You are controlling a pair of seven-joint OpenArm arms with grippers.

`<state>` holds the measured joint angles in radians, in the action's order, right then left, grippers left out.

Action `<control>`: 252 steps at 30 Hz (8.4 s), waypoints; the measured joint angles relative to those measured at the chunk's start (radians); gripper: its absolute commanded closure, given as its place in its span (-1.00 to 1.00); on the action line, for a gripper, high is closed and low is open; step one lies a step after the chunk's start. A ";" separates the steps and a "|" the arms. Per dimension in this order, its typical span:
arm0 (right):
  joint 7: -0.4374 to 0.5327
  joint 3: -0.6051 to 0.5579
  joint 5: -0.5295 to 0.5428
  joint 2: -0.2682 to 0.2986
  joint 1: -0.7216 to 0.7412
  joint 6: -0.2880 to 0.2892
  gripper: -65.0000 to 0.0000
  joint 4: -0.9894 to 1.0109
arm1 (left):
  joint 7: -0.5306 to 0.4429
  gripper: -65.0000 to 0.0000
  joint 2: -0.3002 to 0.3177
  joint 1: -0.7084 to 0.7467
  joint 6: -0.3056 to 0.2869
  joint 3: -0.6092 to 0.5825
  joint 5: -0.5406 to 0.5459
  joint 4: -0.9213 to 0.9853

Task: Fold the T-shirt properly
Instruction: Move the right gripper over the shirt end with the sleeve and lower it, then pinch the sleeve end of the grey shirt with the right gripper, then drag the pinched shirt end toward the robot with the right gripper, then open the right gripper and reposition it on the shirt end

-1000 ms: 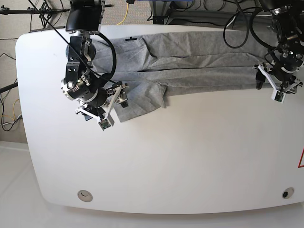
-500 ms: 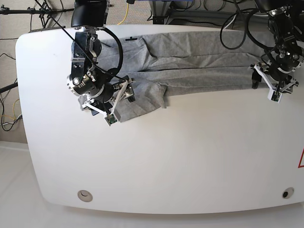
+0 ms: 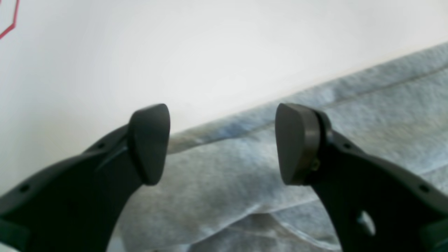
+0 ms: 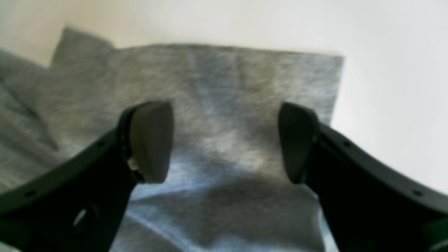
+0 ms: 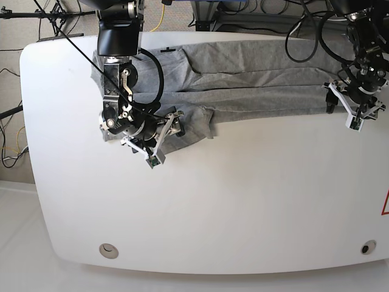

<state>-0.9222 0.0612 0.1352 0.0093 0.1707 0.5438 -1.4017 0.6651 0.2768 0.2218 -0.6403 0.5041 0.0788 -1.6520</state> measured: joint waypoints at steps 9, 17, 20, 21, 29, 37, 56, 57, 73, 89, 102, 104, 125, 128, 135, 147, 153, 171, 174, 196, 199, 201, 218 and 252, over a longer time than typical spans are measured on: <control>0.050 -0.027 0.004 0.018 0.048 0.027 -0.37 0.085 | -0.006 -0.35 -0.002 0.000 0.000 -0.001 0.000 0.006; 0.092 -0.006 0.016 0.021 0.058 0.029 -0.37 0.114 | -0.007 -0.36 -0.005 0.000 0.001 -0.001 0.003 0.008; 0.093 0.001 0.018 0.021 0.067 0.022 -0.37 0.123 | -0.007 -0.36 -0.007 0.000 0.000 -0.001 0.003 0.008; 0.093 0.003 0.017 0.021 0.070 0.022 -0.37 0.127 | -0.007 -0.36 -0.007 0.000 0.001 -0.001 0.003 0.008; 0.145 0.009 0.027 0.027 0.104 0.034 -0.35 0.206 | -0.008 -0.35 -0.007 0.003 0.001 -0.002 0.003 0.008; 0.248 0.013 0.031 0.033 0.121 0.052 -0.35 0.280 | -0.007 -0.35 -0.008 0.009 0.001 -0.001 0.003 0.007; 0.230 0.010 0.053 0.038 0.100 0.056 0.45 0.266 | -0.006 -0.34 -0.013 0.014 0.004 0.000 0.003 0.006; 0.227 0.010 0.053 0.038 0.100 0.056 0.56 0.266 | -0.006 -0.34 -0.013 0.014 0.004 0.000 0.003 0.006; 0.205 -0.002 0.079 0.032 0.092 0.060 1.00 0.264 | -0.003 -0.34 -0.013 0.014 0.004 0.003 0.000 0.006; 0.359 -0.012 0.091 0.035 0.082 0.084 0.17 0.322 | -0.002 -0.35 -0.018 0.014 0.004 0.004 0.000 0.006; 0.162 -0.012 0.063 0.043 0.058 0.059 0.95 0.172 | -0.001 -0.36 -0.018 0.014 0.003 0.003 0.000 0.006; 0.114 -0.008 0.051 0.044 0.049 0.060 1.00 0.133 | 0.001 -0.36 -0.019 0.014 0.004 0.002 -0.001 0.006; -0.201 0.067 0.154 0.084 -0.290 0.144 0.98 -0.454 | -0.007 -0.37 -0.023 0.010 -0.001 0.002 -0.003 0.006; -0.195 0.075 0.152 0.090 -0.304 0.122 0.99 -0.461 | -0.001 -0.37 -0.024 0.006 0.000 0.000 -0.008 0.006; -0.093 0.079 0.140 0.116 -0.316 -0.050 0.98 -0.449 | -0.002 -0.37 -0.024 0.004 0.000 -0.008 -0.008 0.007; -0.277 0.191 0.235 0.110 -0.361 0.083 1.00 -0.579 | -0.027 -0.36 -0.022 -0.003 0.000 -0.013 -0.005 0.017; -0.348 0.177 0.411 0.110 -0.415 0.138 1.00 -0.626 | -0.026 -0.36 -0.021 -0.003 -0.004 -0.014 -0.004 0.017; -0.301 0.045 0.594 0.226 -0.635 0.136 0.99 -0.573 | -0.022 -0.35 -0.021 -0.003 0.000 -0.014 -0.004 0.017; -0.278 0.021 0.599 0.249 -0.649 0.123 0.99 -0.568 | -0.022 -0.36 -0.022 -0.003 0.000 -0.016 -0.004 0.019; -0.280 0.056 0.481 0.281 -0.570 0.110 -0.14 -0.495 | -0.023 -0.38 -0.016 0.013 0.002 -0.018 -0.008 0.022; -0.336 0.061 0.510 0.289 -0.559 0.111 -0.17 -0.500 | -0.023 -0.39 -0.016 0.016 -0.005 -0.017 -0.009 0.022; -0.377 0.063 0.531 0.295 -0.548 0.111 -0.18 -0.507 | -0.026 -0.39 -0.018 0.018 -0.014 -0.015 -0.011 0.021; -0.357 0.045 0.482 0.257 -0.465 0.101 -0.17 -0.634 | -0.030 -0.40 -0.016 0.032 -0.003 -0.014 -0.011 0.012; -0.082 0.008 0.232 0.117 -0.404 0.011 -0.04 -0.367 | -0.025 -0.37 -0.013 0.050 -0.009 -0.015 -0.009 0.003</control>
<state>-1.0046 0.0689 0.3676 0.1265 -0.2329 0.5549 -1.7683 0.6403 0.2638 0.2722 -0.6491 0.4889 0.0700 -1.6493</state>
